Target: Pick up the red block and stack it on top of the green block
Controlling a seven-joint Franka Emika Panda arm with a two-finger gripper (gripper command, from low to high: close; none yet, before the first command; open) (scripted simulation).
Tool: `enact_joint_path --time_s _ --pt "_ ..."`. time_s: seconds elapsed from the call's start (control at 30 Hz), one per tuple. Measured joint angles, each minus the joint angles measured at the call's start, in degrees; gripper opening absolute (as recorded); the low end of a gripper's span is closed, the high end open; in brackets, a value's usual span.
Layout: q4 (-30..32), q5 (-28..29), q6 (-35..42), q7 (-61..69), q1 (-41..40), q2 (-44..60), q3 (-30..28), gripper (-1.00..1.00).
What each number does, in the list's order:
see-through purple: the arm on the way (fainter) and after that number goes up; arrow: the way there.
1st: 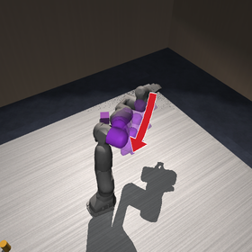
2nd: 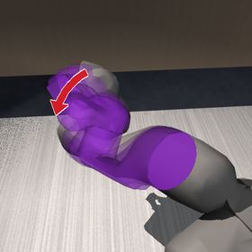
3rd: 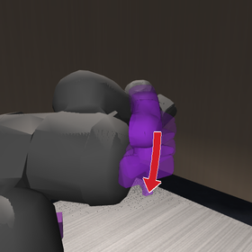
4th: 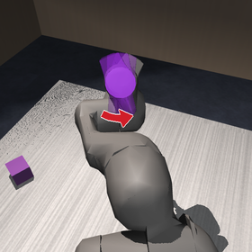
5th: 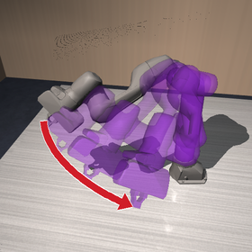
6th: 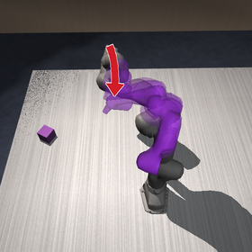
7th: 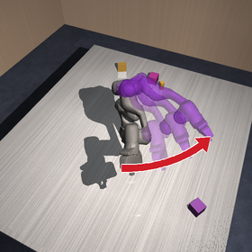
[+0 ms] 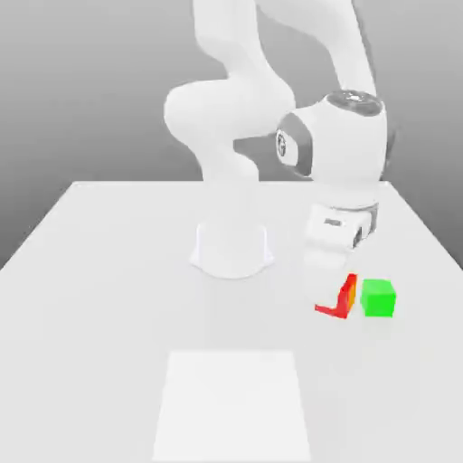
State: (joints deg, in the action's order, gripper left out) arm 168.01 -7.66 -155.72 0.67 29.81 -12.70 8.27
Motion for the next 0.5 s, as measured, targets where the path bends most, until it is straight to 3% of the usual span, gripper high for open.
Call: enact_joint_path --time_s 0.23,0.5 --pt "1.7 -1.9 2.4 11.4 14.7 -3.9 6.2 -1.00" --pt "1.4 5.4 -10.3 7.7 12.6 9.2 8.6 -1.00"
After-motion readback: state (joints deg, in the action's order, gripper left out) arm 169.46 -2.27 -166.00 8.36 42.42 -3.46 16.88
